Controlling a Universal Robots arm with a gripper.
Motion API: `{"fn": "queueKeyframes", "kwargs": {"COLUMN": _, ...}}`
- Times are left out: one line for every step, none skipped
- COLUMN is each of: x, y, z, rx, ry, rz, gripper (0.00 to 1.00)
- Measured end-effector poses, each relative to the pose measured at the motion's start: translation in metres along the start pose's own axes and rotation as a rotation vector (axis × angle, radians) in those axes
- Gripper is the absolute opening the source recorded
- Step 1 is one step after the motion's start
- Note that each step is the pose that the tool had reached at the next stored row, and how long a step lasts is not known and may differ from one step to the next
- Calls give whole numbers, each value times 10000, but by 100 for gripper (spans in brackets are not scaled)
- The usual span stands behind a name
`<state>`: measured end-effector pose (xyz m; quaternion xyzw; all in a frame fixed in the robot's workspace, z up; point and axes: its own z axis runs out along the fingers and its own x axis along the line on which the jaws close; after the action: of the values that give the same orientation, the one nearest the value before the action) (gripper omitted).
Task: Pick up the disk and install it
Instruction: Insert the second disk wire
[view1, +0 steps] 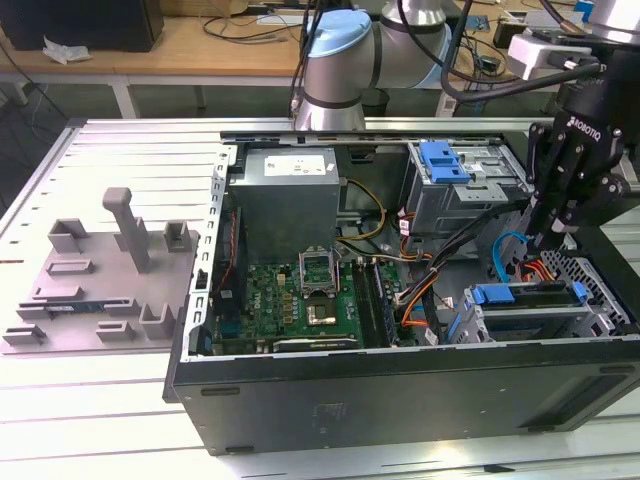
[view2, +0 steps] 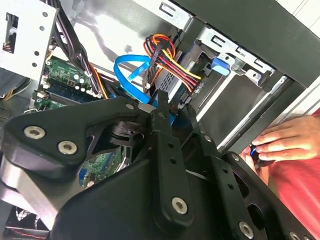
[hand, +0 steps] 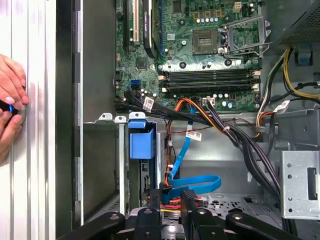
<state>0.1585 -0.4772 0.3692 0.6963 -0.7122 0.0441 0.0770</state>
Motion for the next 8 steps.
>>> {"fn": "queueKeyframes", "kwargs": {"x": -1, "y": 0, "z": 4, "rx": -1, "ry": 1, "rz": 8, "gripper": 31}}
{"fn": "queueKeyframes", "kwargs": {"x": -1, "y": 0, "z": 7, "rx": -3, "ry": 1, "rz": 18, "gripper": 31}}
{"fn": "queueKeyframes", "kwargs": {"x": -2, "y": 0, "z": 11, "rx": -7, "ry": -1, "rz": 41, "gripper": 31}}
{"fn": "queueKeyframes", "kwargs": {"x": -2, "y": 1, "z": 14, "rx": -12, "ry": -5, "rz": 66, "gripper": 31}}
{"fn": "queueKeyframes", "kwargs": {"x": -3, "y": 1, "z": 18, "rx": -20, "ry": -12, "rz": 115, "gripper": 31}}
{"fn": "queueKeyframes", "kwargs": {"x": -3, "y": 2, "z": 21, "rx": -33, "ry": -18, "rz": 189, "gripper": 31}}
{"fn": "queueKeyframes", "kwargs": {"x": -3, "y": 1, "z": 23, "rx": -46, "ry": -22, "rz": 260, "gripper": 31}}
{"fn": "queueKeyframes", "kwargs": {"x": -4, "y": 1, "z": 24, "rx": -53, "ry": -24, "rz": 305, "gripper": 31}}
